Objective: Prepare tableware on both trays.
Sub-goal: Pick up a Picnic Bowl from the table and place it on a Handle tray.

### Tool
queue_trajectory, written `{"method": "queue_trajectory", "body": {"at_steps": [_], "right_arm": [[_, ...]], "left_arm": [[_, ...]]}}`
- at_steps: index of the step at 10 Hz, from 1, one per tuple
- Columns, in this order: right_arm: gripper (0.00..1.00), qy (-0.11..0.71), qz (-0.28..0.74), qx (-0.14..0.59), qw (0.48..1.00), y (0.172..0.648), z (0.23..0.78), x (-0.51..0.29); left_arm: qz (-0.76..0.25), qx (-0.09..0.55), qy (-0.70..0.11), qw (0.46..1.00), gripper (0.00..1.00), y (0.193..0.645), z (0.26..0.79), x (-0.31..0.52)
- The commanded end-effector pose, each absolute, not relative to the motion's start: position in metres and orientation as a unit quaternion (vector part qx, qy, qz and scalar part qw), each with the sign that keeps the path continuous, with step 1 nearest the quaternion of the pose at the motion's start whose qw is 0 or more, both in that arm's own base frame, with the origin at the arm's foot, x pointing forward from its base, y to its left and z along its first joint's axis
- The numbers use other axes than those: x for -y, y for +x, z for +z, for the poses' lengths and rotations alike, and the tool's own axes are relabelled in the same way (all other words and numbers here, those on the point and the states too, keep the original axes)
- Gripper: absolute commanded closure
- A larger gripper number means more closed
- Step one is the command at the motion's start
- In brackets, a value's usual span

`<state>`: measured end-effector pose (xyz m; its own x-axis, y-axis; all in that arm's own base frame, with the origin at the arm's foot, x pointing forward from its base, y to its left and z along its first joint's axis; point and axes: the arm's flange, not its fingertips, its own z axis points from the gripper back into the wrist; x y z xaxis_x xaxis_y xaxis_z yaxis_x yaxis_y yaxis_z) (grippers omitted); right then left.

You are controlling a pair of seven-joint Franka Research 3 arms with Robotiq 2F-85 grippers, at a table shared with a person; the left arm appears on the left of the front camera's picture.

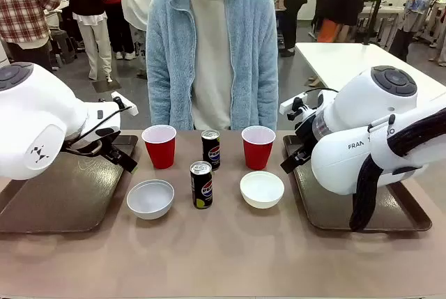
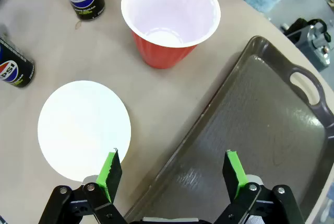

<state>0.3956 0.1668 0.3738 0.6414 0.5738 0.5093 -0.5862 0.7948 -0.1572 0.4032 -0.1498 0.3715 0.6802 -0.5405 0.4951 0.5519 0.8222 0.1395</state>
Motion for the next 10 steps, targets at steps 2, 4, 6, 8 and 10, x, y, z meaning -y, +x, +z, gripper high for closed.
{"method": "queue_trajectory", "body": {"at_steps": [2,4,6,8,10], "right_arm": [[0.00,0.011,0.320,0.277,0.906,0.3956,0.3738,-0.1668],[0.00,0.011,0.320,0.277,0.906,0.3956,0.3738,-0.1668],[0.00,0.011,0.320,0.277,0.906,0.3956,0.3738,-0.1668],[0.00,0.011,0.320,0.277,0.906,0.3956,0.3738,-0.1668],[0.00,0.011,0.320,0.277,0.906,0.3956,0.3738,-0.1668]], "left_arm": [[-0.298,0.267,-0.011,0.916,0.00,0.4031,0.3715,0.1498],[-0.298,0.267,-0.011,0.916,0.00,0.4031,0.3715,0.1498],[-0.298,0.267,-0.011,0.916,0.00,0.4031,0.3715,0.1498],[-0.298,0.267,-0.011,0.916,0.00,0.4031,0.3715,0.1498],[-0.298,0.267,-0.011,0.916,0.00,0.4031,0.3715,0.1498]]}}
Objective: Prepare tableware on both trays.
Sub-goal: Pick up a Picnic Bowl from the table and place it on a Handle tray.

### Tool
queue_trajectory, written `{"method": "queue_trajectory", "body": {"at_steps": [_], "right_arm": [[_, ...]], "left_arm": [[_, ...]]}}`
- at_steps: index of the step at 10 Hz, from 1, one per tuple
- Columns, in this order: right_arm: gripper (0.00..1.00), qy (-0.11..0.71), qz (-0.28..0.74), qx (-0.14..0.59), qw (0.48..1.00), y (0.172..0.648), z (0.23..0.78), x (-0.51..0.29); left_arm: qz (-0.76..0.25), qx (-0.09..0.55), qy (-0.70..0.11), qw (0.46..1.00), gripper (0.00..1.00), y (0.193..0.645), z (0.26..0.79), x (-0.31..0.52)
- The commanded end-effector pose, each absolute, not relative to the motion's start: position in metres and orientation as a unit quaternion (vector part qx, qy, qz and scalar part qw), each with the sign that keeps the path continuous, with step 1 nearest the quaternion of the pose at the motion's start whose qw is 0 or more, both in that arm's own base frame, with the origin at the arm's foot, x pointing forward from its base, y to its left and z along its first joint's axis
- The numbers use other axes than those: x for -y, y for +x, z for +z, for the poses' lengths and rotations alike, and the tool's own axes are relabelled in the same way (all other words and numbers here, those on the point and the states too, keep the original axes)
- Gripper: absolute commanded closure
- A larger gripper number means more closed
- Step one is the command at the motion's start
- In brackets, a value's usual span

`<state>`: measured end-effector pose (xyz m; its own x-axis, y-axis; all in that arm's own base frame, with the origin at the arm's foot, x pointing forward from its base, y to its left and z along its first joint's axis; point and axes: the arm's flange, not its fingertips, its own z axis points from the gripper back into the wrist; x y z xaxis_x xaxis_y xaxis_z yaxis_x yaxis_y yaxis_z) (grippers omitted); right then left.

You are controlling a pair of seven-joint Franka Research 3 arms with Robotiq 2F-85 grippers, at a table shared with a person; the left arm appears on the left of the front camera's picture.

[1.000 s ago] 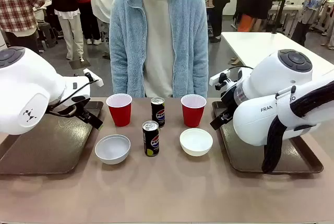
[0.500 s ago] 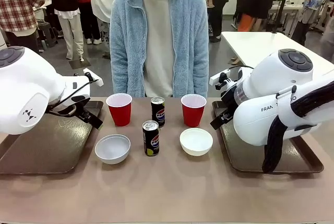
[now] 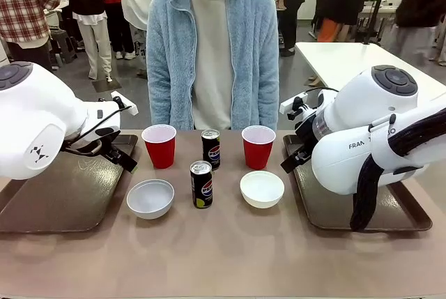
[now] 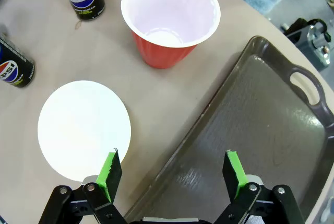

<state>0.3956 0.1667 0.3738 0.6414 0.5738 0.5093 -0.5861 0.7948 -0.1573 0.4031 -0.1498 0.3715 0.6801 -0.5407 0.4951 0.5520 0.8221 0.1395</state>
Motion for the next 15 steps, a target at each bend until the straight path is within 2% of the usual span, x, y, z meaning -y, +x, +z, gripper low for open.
{"method": "queue_trajectory", "body": {"at_steps": [1,2,3,4,6,9,10,11,12,13,14,15], "right_arm": [[0.00,0.011,0.320,0.277,0.906,0.396,0.374,-0.167],[0.00,0.011,0.320,0.277,0.906,0.396,0.374,-0.167],[0.00,0.002,0.329,0.272,0.904,0.371,0.387,-0.168],[0.00,0.012,0.338,0.263,0.904,0.341,0.403,-0.168],[0.00,0.021,0.344,0.216,0.914,0.269,0.432,-0.162],[0.00,-0.015,0.307,0.155,0.939,0.185,0.434,-0.146],[0.00,-0.031,0.293,0.136,0.946,0.185,0.422,-0.137],[0.00,-0.019,0.326,0.169,0.930,0.273,0.487,-0.190],[0.00,-0.019,0.326,0.169,0.930,0.273,0.487,-0.190],[0.00,-0.035,0.309,0.149,0.938,0.245,0.501,-0.182],[0.00,0.064,0.309,0.161,0.935,0.284,0.487,-0.165],[0.00,0.162,0.282,0.173,0.930,0.295,0.485,-0.146]], "left_arm": [[-0.298,0.267,-0.011,0.916,0.00,0.403,0.371,0.150],[-0.298,0.267,-0.011,0.916,0.00,0.403,0.371,0.150],[-0.314,0.247,0.005,0.917,0.00,0.372,0.384,0.145],[-0.338,0.238,0.012,0.910,0.00,0.341,0.401,0.139],[-0.364,0.182,-0.002,0.913,0.00,0.289,0.428,0.122],[-0.370,0.131,-0.014,0.920,0.00,0.232,0.444,0.108],[-0.345,0.146,-0.018,0.927,0.00,0.224,0.442,0.112],[-0.363,0.132,0.002,0.922,0.00,0.304,0.480,0.136],[-0.363,0.132,0.002,0.922,0.00,0.304,0.480,0.136],[-0.363,0.132,0.002,0.922,0.00,0.304,0.480,0.136],[-0.361,0.128,-0.003,0.924,0.00,0.287,0.494,0.132],[-0.332,0.126,-0.118,0.927,0.00,0.313,0.484,0.113]]}}
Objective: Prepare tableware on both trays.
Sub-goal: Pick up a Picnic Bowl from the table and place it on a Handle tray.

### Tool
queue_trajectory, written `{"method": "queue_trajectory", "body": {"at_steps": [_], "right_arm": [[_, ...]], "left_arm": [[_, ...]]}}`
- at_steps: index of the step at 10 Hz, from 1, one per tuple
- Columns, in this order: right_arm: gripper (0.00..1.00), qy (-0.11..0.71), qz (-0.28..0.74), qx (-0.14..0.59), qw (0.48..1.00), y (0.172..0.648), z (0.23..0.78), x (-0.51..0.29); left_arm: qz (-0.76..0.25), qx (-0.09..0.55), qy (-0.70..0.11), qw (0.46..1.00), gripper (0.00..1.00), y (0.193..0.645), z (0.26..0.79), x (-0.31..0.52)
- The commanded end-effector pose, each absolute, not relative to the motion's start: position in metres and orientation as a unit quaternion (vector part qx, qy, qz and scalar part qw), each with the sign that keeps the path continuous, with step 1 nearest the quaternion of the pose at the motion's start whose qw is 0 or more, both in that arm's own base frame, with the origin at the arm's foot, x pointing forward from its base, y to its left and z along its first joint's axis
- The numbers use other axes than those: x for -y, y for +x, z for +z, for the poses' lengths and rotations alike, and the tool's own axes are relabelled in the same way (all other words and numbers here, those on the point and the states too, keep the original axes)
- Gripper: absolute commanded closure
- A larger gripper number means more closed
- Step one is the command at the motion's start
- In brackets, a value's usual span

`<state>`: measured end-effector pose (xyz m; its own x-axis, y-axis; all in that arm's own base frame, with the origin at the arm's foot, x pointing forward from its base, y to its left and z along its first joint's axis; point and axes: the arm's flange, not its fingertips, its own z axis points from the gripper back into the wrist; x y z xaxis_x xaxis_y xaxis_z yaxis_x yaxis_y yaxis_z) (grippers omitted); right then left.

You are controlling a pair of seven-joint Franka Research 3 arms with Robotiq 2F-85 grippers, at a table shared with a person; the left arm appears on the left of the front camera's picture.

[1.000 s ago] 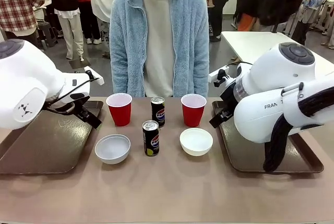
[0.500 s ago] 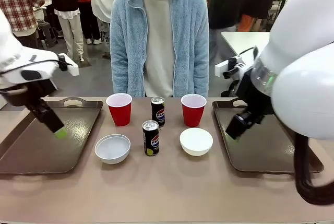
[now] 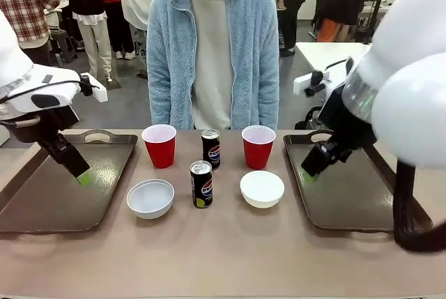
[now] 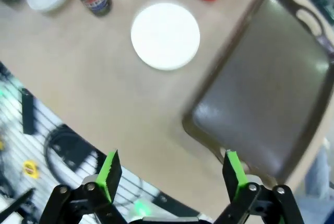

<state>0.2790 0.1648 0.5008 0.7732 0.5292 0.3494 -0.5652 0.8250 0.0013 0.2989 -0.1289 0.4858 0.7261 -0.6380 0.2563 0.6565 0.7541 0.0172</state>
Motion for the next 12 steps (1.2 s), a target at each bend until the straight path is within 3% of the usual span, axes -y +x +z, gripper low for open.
{"method": "queue_trajectory", "body": {"at_steps": [1,3,5,9,12], "right_arm": [[0.00,0.244,0.253,0.189,0.917,0.292,0.491,-0.114],[0.00,0.430,0.132,0.244,0.859,0.279,0.491,-0.004],[0.00,0.475,0.070,0.219,0.849,0.269,0.464,0.041],[0.00,0.493,0.059,0.172,0.851,0.250,0.423,0.088],[0.00,0.498,0.024,0.179,0.848,0.231,0.411,0.115]], "left_arm": [[-0.302,0.141,-0.195,0.922,0.00,0.317,0.488,0.089],[-0.210,0.175,-0.374,0.886,0.00,0.337,0.498,0.004],[-0.104,0.190,-0.455,0.863,0.00,0.349,0.483,-0.065],[0.006,0.169,-0.489,0.856,0.00,0.362,0.455,-0.155],[0.028,0.173,-0.484,0.858,0.00,0.347,0.463,-0.152]]}}
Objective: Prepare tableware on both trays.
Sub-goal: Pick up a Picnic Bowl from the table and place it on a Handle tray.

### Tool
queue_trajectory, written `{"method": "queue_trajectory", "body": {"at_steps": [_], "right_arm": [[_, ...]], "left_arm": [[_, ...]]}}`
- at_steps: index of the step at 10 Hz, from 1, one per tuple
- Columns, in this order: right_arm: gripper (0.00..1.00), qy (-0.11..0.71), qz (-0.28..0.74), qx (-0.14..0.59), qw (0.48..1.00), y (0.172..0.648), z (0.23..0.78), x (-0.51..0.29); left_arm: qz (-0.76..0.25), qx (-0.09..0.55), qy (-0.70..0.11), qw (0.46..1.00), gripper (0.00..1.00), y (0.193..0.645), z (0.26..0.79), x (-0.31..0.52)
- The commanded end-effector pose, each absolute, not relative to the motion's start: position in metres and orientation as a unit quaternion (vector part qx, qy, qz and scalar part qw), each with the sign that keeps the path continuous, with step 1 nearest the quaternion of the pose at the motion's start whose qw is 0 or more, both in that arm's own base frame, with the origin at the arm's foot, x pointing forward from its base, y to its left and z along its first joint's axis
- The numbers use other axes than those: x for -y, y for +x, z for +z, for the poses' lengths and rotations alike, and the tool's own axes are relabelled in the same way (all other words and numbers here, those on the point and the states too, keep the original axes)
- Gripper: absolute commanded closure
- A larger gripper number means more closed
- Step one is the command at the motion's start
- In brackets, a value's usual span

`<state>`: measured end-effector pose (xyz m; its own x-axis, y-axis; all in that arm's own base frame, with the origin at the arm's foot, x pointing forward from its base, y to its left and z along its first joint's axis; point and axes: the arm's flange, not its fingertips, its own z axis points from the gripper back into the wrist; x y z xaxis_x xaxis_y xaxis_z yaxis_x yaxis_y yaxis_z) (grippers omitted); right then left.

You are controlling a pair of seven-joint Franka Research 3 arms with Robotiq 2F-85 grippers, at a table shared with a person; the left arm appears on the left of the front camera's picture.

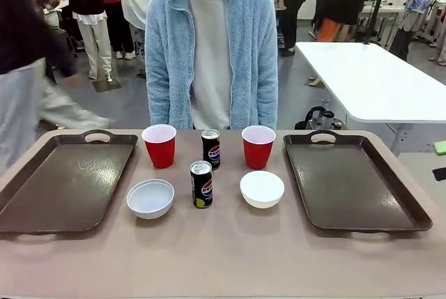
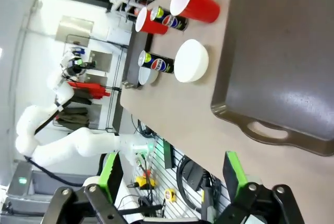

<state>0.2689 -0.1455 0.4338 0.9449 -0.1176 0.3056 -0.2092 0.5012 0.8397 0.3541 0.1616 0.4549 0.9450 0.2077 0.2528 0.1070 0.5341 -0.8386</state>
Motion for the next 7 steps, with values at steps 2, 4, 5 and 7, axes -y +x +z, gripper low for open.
{"method": "queue_trajectory", "body": {"at_steps": [2,4,5,7], "right_arm": [[0.00,0.498,0.018,0.181,0.848,0.218,0.409,0.123],[0.00,0.499,0.011,0.172,0.850,0.254,0.433,0.161],[0.00,0.499,0.011,0.172,0.850,0.254,0.433,0.161],[0.00,0.499,0.011,0.172,0.850,0.254,0.433,0.161]], "left_arm": [[0.028,0.173,-0.472,0.864,0.00,0.337,0.468,-0.150],[0.023,0.171,-0.470,0.866,0.00,0.348,0.466,-0.155],[0.023,0.171,-0.470,0.866,0.00,0.348,0.466,-0.155],[0.023,0.171,-0.470,0.866,0.00,0.348,0.466,-0.155]]}}
